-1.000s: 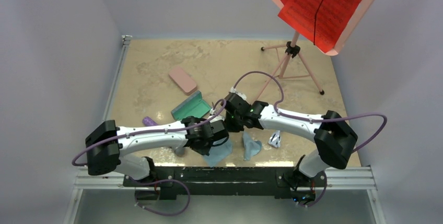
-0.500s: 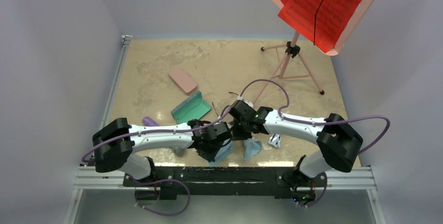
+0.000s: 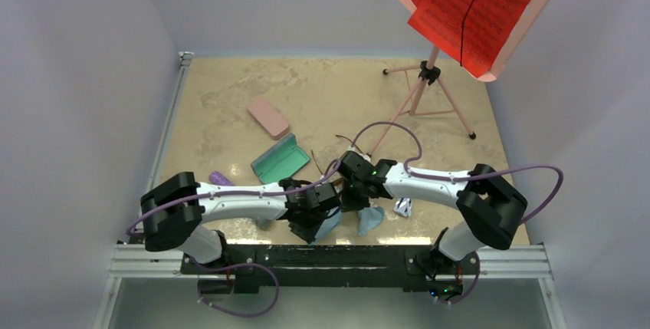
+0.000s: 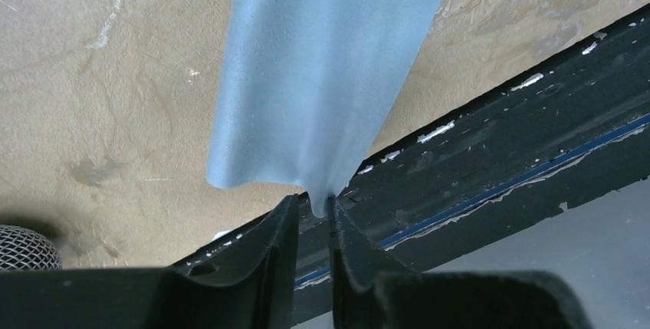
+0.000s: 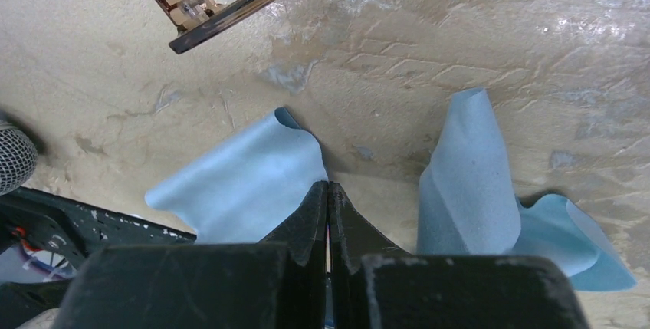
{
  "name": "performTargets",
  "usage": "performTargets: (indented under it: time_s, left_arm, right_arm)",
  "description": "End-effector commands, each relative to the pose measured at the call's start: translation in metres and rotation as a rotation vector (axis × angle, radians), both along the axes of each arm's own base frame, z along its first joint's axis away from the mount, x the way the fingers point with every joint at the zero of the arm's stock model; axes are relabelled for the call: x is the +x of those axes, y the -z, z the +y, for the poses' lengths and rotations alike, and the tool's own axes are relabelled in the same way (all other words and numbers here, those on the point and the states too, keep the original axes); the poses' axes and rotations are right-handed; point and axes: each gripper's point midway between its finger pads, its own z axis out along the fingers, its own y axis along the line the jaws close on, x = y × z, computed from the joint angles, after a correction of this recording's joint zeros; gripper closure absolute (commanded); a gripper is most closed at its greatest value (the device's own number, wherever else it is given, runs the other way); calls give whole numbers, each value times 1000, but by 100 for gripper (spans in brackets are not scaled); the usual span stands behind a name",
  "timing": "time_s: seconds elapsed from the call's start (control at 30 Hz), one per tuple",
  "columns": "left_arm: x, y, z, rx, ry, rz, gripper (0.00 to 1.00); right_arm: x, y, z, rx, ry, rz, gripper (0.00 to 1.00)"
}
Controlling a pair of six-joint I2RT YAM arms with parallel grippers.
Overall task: Organize the sunglasses
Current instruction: Fold the glasses cleaning cloth at the corner of the board.
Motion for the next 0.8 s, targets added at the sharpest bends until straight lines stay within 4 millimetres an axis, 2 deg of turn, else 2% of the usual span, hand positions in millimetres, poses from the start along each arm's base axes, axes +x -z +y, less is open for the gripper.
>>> performTargets:
  time_s: [0.0, 0.07, 0.2, 0.27, 0.33, 0.43, 0.47, 0.5, 0.53, 0.63, 0.77]
  left_arm:
    - [-6, -6, -9, -57, 10, 16, 68]
    - [-6, -11, -9, -74, -7, 12, 62]
    - [-6, -25, -6, -131, -73, -7, 48]
    - [-6, -30, -4, -160, -127, -13, 38]
    - [-7, -33, 1, -178, -192, -14, 33]
    - [-5, -34, 6, -216, -298, -24, 12]
    - [-4, -34, 6, -233, -328, -25, 9]
    - [-4, -34, 5, -248, -352, -22, 7]
    - [-4, -34, 5, -262, -372, -18, 6]
    - [-2, -30, 7, -265, -430, -17, 6]
    - [4, -21, 8, -254, -539, -24, 18]
  right_arm:
    - [5, -4, 12, 46, -4, -24, 100]
    - [4, -4, 10, 41, -1, -18, 98]
    - [3, -9, 10, 53, -2, -27, 82]
    - [3, -13, 10, 67, -7, -40, 80]
    - [3, -17, 9, 72, -16, -48, 75]
    - [5, -21, 5, 62, -50, -87, 71]
    - [6, -24, 3, 59, -68, -108, 71]
    - [7, -25, 2, 56, -91, -127, 62]
    - [8, -27, 1, 56, -118, -146, 57]
    - [9, -33, -1, 55, -184, -186, 55]
    - [9, -41, 13, 127, -286, -238, 55]
